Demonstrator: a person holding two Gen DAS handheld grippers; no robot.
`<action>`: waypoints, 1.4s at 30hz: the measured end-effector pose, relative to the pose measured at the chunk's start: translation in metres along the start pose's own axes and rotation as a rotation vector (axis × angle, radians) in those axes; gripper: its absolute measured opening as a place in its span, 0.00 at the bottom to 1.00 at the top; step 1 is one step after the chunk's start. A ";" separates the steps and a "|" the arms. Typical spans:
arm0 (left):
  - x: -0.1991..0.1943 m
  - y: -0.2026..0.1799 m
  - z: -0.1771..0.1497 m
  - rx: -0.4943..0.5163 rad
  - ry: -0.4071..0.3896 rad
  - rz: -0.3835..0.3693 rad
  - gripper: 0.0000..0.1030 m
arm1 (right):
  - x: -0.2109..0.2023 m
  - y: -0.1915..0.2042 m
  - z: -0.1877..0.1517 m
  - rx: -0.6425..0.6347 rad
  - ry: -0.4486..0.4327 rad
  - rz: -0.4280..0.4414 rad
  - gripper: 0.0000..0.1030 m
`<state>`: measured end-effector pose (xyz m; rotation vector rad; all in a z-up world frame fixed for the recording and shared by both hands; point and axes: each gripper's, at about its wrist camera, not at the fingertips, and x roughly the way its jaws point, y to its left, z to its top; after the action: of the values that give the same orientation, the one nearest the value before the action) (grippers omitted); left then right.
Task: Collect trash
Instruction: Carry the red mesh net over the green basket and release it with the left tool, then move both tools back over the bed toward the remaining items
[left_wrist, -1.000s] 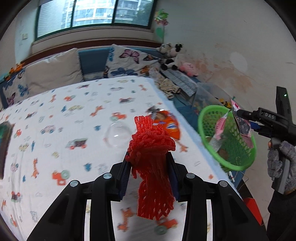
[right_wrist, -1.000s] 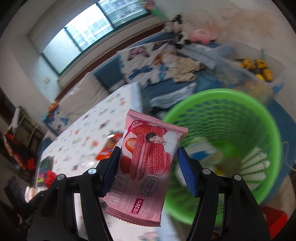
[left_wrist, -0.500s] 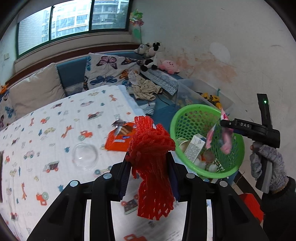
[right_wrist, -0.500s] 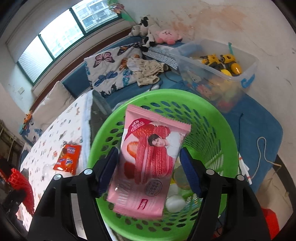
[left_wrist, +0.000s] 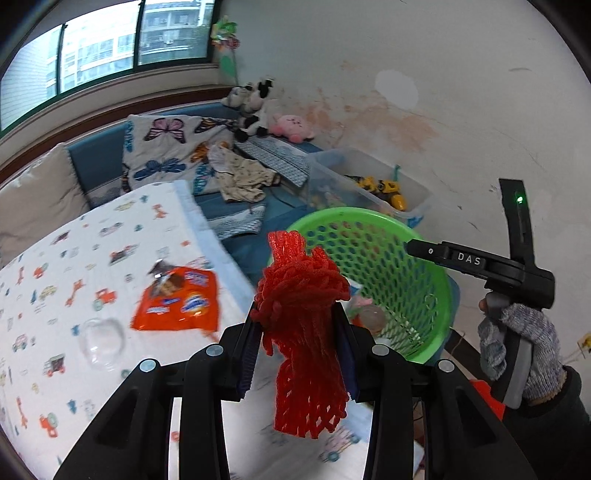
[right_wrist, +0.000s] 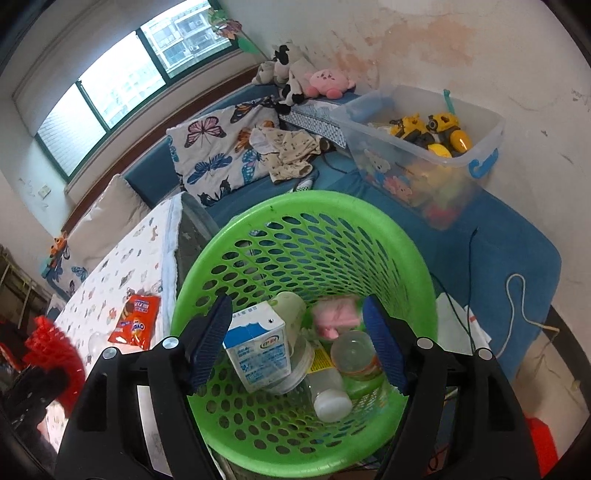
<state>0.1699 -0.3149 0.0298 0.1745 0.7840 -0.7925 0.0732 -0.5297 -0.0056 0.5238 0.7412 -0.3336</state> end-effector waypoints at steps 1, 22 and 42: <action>0.003 -0.005 0.001 0.009 0.002 -0.006 0.36 | -0.004 -0.001 -0.001 -0.003 -0.006 0.000 0.72; 0.084 -0.071 0.014 0.043 0.096 -0.160 0.51 | -0.052 -0.025 -0.013 0.004 -0.093 0.015 0.72; 0.037 -0.015 -0.012 -0.008 0.020 -0.079 0.58 | -0.058 0.003 -0.027 -0.036 -0.082 0.073 0.72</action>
<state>0.1694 -0.3418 -0.0021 0.1457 0.8167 -0.8631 0.0194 -0.5064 0.0203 0.4993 0.6462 -0.2718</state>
